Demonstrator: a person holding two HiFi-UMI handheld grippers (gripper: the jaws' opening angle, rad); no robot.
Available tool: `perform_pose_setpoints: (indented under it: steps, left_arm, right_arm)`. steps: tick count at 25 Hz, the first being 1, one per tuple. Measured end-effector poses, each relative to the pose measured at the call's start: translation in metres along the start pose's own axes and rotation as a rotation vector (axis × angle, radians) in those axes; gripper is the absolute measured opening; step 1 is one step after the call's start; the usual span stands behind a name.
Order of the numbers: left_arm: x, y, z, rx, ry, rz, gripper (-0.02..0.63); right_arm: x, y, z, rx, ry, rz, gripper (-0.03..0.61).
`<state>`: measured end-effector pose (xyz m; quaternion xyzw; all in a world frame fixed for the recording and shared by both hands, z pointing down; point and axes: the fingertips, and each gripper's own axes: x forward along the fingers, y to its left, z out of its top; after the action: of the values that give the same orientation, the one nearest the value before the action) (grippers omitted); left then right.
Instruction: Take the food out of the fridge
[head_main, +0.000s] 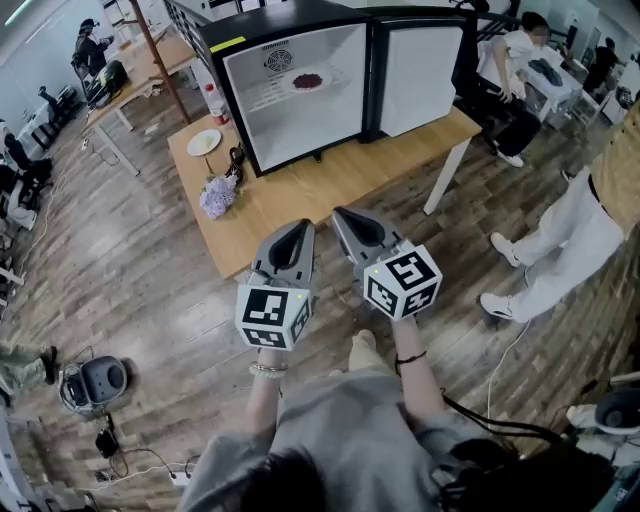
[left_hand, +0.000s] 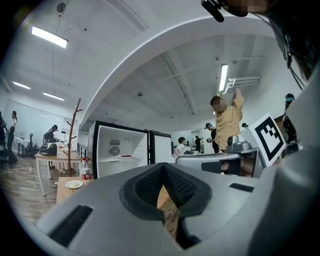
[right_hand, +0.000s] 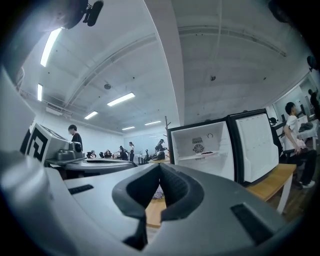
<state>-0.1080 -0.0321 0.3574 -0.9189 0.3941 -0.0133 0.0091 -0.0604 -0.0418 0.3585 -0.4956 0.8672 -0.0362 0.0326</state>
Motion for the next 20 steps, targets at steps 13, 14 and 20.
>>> perform_pose_setpoints:
  steps: [13, 14, 20]
  left_arm:
    - [0.124, 0.038, 0.006, -0.024, -0.011, 0.096, 0.008]
    - [0.133, 0.04, 0.007, -0.023, -0.011, 0.104, 0.008]
    - [0.17, 0.057, -0.002, -0.025, 0.007, 0.17, 0.008]
  right_arm:
    - [0.076, -0.107, 0.006, -0.012, 0.059, 0.105, 0.008]
    - [0.081, -0.115, 0.007, -0.013, 0.061, 0.115, 0.008]
    - [0.109, -0.147, 0.004, -0.01, 0.075, 0.181, 0.008]
